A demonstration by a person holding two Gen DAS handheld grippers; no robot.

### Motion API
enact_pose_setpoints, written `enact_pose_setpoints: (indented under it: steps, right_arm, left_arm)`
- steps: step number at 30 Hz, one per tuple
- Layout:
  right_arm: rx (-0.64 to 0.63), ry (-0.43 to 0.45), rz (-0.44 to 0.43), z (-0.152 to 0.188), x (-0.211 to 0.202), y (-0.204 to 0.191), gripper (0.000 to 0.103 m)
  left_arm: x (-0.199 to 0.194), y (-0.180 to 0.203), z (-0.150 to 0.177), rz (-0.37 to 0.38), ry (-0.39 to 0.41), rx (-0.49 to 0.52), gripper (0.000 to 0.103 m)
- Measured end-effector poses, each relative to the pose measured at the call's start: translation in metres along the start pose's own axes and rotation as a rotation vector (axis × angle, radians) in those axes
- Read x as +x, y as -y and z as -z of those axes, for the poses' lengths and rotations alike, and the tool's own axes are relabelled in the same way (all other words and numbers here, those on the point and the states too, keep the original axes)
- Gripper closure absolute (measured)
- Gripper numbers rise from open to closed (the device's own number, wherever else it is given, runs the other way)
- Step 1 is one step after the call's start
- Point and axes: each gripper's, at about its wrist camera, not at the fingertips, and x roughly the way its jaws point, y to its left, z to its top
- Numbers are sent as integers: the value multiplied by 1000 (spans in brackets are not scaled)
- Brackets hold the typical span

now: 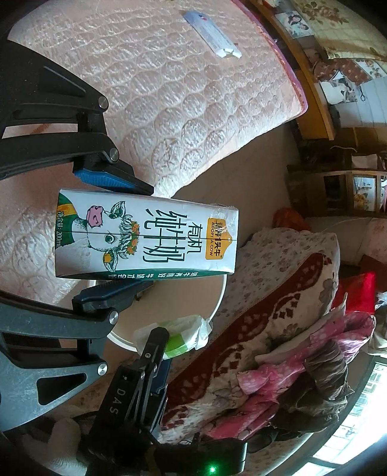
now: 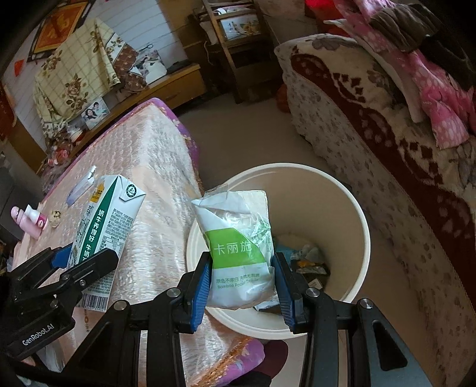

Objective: Collect trash
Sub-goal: 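Carry the milk carton and tissue pack with both grippers over the bucket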

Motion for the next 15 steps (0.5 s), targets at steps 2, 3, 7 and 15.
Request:
enact_pose_setpoints:
  steps: [2,3,7,15]
  right_arm:
    - [6,-3,3,0,2,3,64]
    - [11,-5,4,0,3,5,64]
    - [22,-11,6,0,6,10,64]
    - [43,-14,19,-2,9,18,63]
  left_arm:
    - [3,1,-1,2,-4,0,51]
    - [4,2,-1,3,-6,0,51]
    - [8,4,-2,6,-12,0,51]
    - [19,6,-3,37,-26,-9,51]
